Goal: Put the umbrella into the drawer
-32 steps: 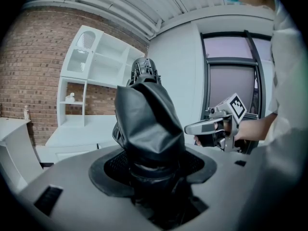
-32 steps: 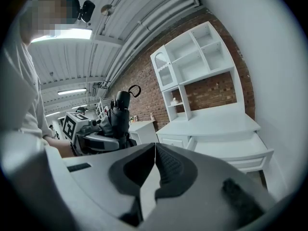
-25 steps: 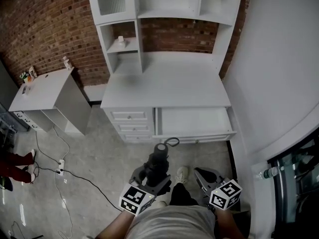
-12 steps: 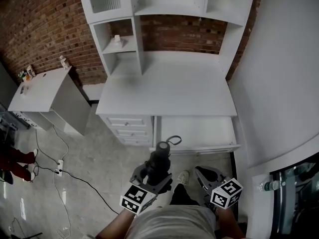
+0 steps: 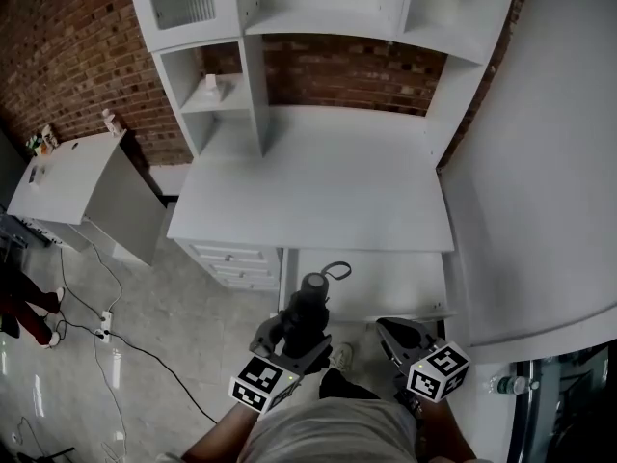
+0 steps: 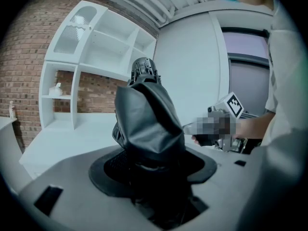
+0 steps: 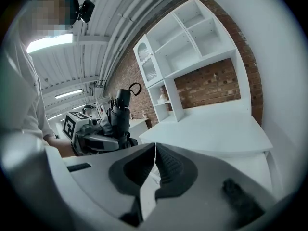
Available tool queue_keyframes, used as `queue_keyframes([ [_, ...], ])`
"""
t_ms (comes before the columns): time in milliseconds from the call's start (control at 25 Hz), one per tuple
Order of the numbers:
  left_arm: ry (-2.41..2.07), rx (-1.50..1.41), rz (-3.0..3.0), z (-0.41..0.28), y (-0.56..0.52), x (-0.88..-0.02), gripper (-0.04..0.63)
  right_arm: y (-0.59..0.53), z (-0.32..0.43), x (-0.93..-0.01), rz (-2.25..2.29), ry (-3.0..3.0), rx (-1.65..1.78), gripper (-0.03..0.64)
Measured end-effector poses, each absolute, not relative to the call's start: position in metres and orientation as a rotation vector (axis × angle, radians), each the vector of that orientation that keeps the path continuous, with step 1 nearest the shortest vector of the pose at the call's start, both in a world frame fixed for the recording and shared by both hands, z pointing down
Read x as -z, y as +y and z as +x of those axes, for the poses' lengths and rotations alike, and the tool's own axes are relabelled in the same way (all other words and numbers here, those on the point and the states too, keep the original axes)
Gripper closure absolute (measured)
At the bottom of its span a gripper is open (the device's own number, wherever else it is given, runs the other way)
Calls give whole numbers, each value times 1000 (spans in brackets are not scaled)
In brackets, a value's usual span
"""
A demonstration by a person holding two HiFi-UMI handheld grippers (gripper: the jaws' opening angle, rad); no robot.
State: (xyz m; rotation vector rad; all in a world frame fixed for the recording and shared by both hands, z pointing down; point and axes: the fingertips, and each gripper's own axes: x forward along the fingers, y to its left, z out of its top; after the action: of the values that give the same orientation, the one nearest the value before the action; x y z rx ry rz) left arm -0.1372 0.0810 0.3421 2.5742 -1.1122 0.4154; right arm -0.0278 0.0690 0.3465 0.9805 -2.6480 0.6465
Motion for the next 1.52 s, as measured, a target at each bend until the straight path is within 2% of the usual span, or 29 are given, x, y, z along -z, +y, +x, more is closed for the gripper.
queue_keyframes([
  [880, -1239, -429, 2543, -85, -39, -340, 307, -64, 33, -351, 897, -2730, -635, 589],
  [1520, -1224, -478, 2533, -64, -67, -348, 307, -86, 61, -364, 922, -2729, -680, 589],
])
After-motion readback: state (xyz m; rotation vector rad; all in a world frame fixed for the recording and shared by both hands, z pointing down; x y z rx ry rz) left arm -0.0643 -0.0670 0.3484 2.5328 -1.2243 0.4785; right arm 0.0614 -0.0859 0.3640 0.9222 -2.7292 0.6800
